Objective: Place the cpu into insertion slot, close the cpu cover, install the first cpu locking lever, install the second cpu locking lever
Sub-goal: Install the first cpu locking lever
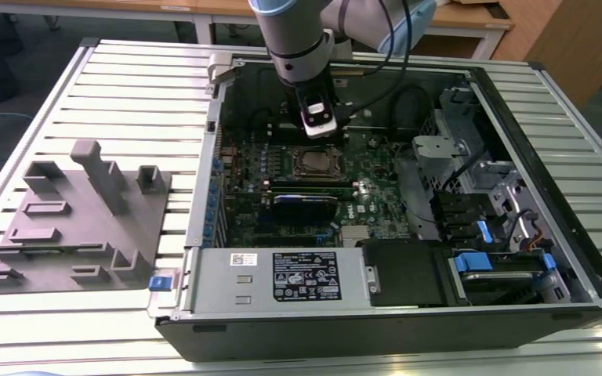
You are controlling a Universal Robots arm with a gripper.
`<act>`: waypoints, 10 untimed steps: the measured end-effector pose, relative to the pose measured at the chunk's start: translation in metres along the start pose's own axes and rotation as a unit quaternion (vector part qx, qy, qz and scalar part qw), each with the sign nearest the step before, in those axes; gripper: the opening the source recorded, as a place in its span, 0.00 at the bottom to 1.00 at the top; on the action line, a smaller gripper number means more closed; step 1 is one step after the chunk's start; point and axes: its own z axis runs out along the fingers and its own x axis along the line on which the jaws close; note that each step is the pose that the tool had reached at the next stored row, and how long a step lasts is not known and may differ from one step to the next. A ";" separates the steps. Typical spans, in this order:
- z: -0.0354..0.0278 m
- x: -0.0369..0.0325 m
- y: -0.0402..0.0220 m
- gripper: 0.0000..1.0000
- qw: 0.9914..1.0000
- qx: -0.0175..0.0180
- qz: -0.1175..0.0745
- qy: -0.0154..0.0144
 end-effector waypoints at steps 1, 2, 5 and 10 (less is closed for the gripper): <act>0.0001 0.0001 0.0000 0.11 1.000 -0.001 0.000 0.000; 0.0002 0.0002 -0.0001 0.11 1.000 -0.001 0.000 0.000; 0.0005 0.0009 -0.0004 0.11 1.000 -0.002 0.000 -0.001; 0.0018 0.0029 -0.0015 0.11 1.000 -0.002 0.000 -0.002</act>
